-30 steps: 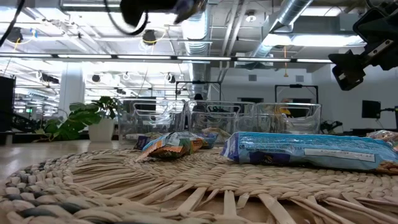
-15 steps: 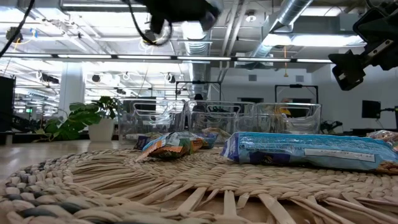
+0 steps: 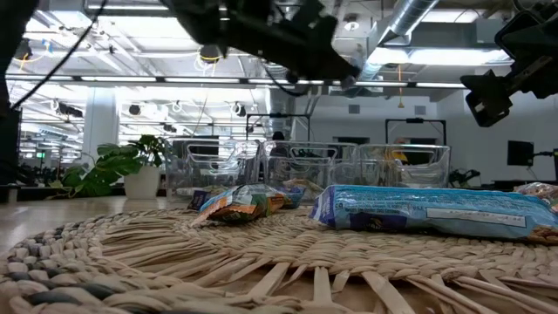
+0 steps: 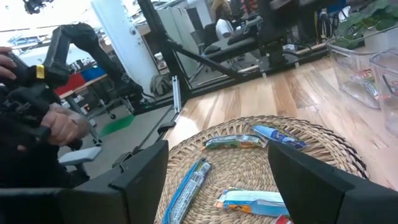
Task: Pick and place Granola Bars by type
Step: Put the blue granola bar into the right transparent bin
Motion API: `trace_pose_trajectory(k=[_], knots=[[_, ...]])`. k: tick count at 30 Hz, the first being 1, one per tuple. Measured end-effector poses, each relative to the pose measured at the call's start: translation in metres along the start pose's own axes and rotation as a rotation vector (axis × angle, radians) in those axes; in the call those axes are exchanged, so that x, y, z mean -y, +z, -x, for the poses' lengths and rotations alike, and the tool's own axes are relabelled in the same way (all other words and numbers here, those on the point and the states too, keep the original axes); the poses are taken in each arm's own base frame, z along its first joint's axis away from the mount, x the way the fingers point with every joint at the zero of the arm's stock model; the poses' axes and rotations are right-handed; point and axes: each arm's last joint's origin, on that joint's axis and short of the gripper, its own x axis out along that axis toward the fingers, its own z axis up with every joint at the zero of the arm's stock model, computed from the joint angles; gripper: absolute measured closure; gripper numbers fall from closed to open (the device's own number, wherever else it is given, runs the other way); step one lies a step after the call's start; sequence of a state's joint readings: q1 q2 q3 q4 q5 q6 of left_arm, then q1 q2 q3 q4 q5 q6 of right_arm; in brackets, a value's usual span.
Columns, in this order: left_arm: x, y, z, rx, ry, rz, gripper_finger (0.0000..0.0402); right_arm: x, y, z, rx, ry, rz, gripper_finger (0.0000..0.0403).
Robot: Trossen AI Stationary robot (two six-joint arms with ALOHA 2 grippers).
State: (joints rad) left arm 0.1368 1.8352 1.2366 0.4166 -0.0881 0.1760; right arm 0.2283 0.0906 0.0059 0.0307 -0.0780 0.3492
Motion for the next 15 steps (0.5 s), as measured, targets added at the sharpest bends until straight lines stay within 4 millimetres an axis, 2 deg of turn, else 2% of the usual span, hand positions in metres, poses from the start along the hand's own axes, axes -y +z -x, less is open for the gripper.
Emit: trace_pose_trajectory(k=[6,10,15], knots=[[-0.022,0.004,-0.037,-0.157,-0.020,-0.136,0.0356,0.000,0.000,0.000,0.000,0.000,0.000,0.0132],[-0.026,0.001,-0.056,-0.257,0.038,-0.254,0.0356,0.000,0.000,0.000,0.000,0.000,0.000,0.0132],[-0.026,-0.004,-0.075,-0.292,0.087,-0.349,0.0356,0.000,0.000,0.000,0.000,0.000,0.000,0.0132]])
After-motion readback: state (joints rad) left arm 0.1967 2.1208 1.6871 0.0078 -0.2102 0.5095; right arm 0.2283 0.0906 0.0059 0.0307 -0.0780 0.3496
